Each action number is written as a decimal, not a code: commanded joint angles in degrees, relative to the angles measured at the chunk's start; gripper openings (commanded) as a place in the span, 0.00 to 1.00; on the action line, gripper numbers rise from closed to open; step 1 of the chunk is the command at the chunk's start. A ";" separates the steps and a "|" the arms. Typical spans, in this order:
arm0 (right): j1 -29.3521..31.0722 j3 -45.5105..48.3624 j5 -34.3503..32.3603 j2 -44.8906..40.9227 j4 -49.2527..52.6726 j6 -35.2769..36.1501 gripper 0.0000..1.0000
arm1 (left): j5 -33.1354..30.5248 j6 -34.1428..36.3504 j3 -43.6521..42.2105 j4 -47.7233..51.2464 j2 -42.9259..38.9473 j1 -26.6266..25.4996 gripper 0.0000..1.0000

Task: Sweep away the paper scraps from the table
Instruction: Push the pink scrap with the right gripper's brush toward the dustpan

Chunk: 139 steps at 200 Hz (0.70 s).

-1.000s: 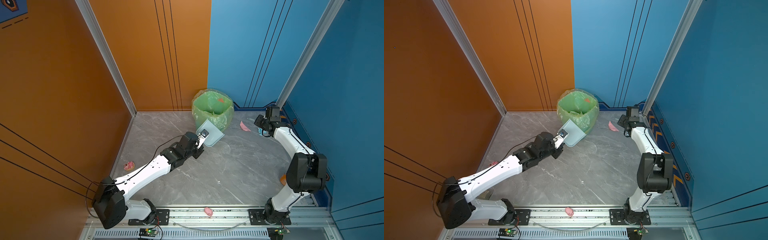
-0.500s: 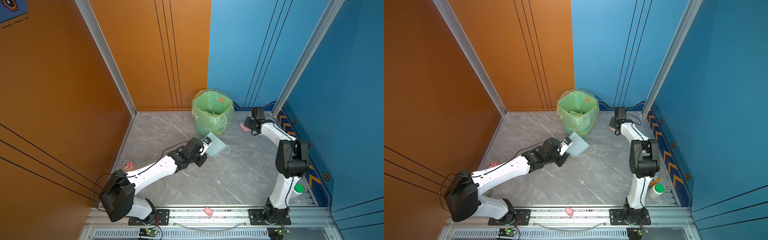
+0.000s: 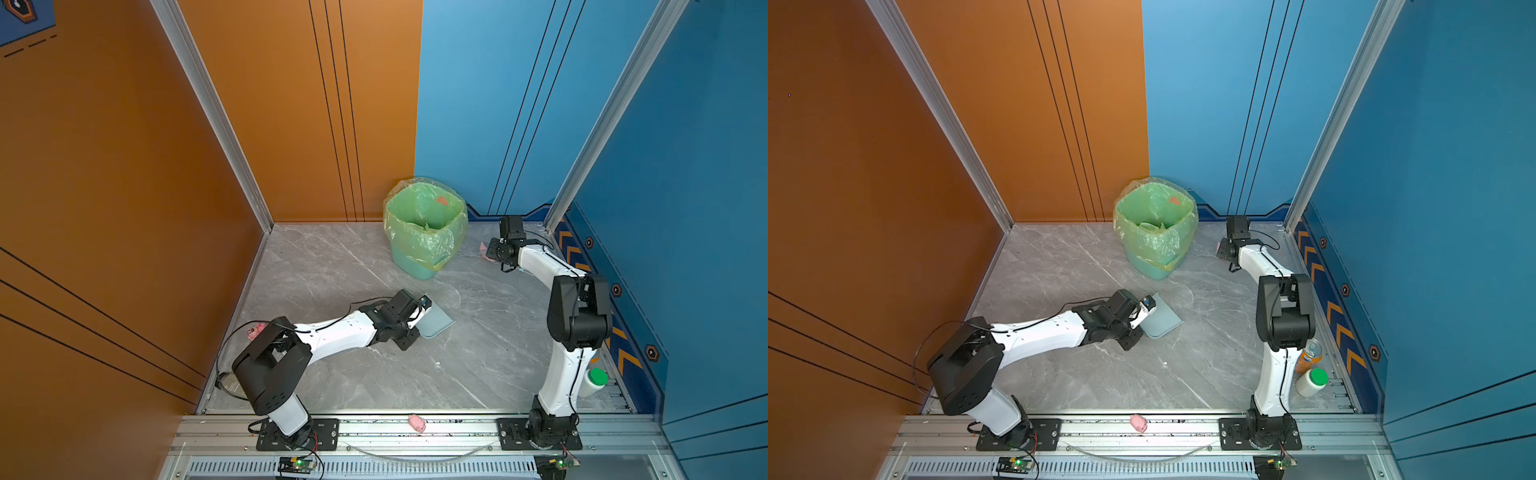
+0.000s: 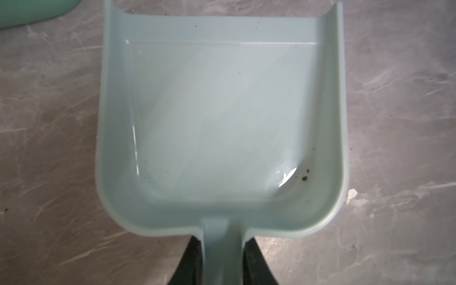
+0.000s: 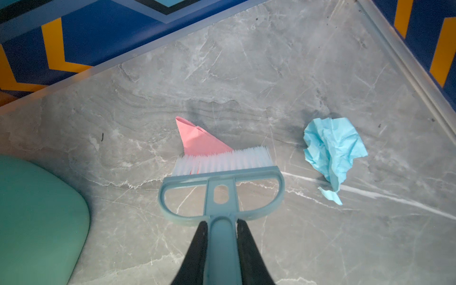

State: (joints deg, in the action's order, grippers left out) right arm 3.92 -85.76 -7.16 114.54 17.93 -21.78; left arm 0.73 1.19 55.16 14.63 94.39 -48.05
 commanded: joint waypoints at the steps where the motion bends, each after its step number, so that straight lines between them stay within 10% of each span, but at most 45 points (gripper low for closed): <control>1: 1.34 4.04 1.32 -1.62 2.20 2.12 0.00 | 0.59 -0.76 2.28 1.88 1.36 -0.51 0.00; 139: 18.07 31.82 5.35 -29.68 6.12 -2.58 0.00 | 3.31 -1.85 7.92 6.67 9.31 -0.81 0.00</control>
State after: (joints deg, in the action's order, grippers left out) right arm 19.29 -56.14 -3.95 89.12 18.41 -23.55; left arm 2.24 0.12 60.75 17.87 102.50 -48.07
